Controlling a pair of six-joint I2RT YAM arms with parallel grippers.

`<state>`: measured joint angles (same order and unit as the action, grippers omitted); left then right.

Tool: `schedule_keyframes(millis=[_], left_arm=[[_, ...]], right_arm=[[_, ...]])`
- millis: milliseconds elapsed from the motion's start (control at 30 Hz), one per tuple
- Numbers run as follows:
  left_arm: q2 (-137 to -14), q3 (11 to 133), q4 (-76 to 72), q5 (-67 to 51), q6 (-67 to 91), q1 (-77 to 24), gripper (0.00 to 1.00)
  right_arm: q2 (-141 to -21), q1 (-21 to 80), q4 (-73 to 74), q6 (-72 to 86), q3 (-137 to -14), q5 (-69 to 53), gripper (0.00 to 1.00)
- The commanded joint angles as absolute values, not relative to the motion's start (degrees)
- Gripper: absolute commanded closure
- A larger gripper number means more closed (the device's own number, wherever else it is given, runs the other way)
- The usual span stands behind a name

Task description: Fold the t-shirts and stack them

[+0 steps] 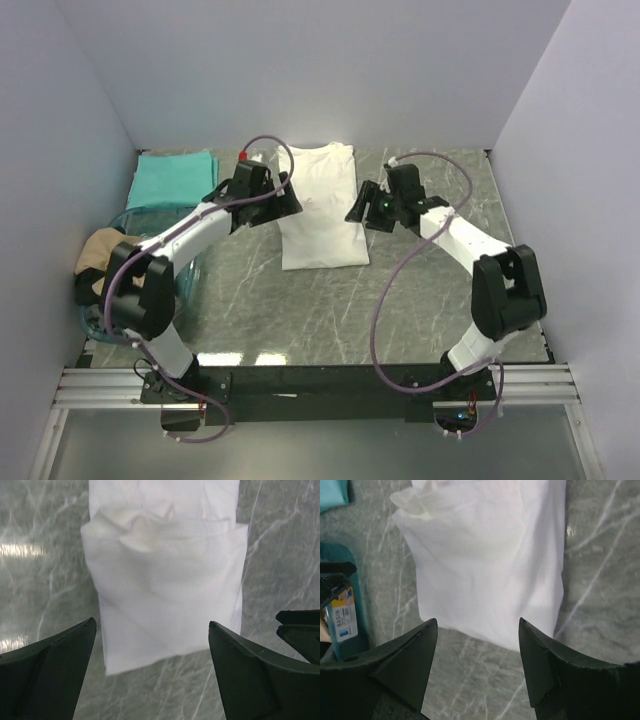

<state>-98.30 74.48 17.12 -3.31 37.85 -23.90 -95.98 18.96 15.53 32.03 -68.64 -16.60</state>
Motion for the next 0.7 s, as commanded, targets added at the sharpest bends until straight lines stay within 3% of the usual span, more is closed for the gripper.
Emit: schedule_keyframes(millis=[0,300,533,667], left_arm=[[-92.82,67.08,13.63,-4.92,40.43,-25.05,0.0],[-91.05,53.27,8.27,-8.34,43.94,-27.68,0.01],[-94.57,51.42,6.94,-8.53,45.26,-29.26,0.35],[-95.45,51.07,8.7,-5.81,45.26,-29.79,0.43]], right_arm=[[-91.15,18.9,13.19,31.11,-62.68,-15.73,0.28],[-89.91,18.9,11.78,30.67,-53.88,-15.56,0.29],[-92.72,18.72,11.42,30.76,-53.87,-10.99,0.37],[-93.6,18.72,11.25,30.41,-53.35,-10.81,0.4]])
